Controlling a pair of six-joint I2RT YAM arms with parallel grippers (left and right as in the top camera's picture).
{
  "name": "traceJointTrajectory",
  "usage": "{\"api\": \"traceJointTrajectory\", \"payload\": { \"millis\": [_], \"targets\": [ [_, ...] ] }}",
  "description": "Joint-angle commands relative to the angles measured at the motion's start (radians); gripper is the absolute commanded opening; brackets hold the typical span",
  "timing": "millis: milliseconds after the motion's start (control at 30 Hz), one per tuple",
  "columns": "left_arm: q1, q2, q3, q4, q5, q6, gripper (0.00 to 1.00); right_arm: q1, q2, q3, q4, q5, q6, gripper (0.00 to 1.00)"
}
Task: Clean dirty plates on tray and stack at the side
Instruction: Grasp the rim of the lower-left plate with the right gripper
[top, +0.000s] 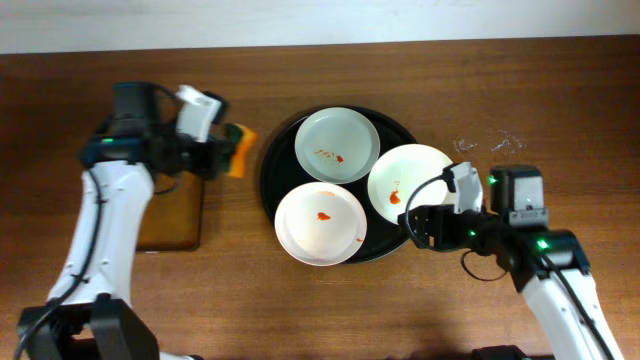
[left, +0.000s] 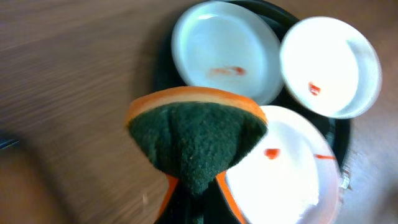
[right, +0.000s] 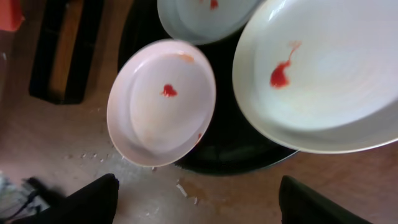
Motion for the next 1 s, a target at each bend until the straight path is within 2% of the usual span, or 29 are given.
{"api": "traceJointTrajectory", "payload": {
  "millis": [0,67,267,367,433,667,733,833,967],
  "targets": [
    [-0.159,-0.027,0.022,0.006,-0.051,-0.016,0.00,0.006,0.146,0.019,0.011,-0.149,0.021,0.77],
    [-0.263,-0.023,0.022,0.013,-0.173,-0.076,0.00,0.006,0.223,0.019,0.022,-0.216,0.021,0.77],
    [-0.432,-0.005,0.022,0.031,-0.287,-0.117,0.00,0.114,0.385,0.019,0.093,-0.214,0.079,0.74],
    [-0.439,0.015,0.022,0.030,-0.287,-0.178,0.00,0.151,0.421,0.019,0.122,-0.084,0.176,0.71],
    [-0.439,0.040,0.022,0.029,-0.285,-0.207,0.00,0.157,0.439,0.019,0.143,-0.068,0.183,0.66],
    [-0.488,0.132,0.022,0.024,-0.268,-0.214,0.00,0.206,0.492,0.018,0.192,-0.064,0.249,0.58],
    [-0.508,0.158,0.022,0.024,-0.268,-0.214,0.00,0.229,0.506,0.018,0.203,0.010,0.318,0.48],
    [-0.523,0.170,0.022,0.024,-0.268,-0.214,0.00,0.230,0.515,0.018,0.211,0.031,0.365,0.40],
    [-0.545,0.204,0.022,0.027,-0.268,-0.221,0.00,0.294,0.515,0.018,0.236,0.088,0.418,0.38]
  ]
}}
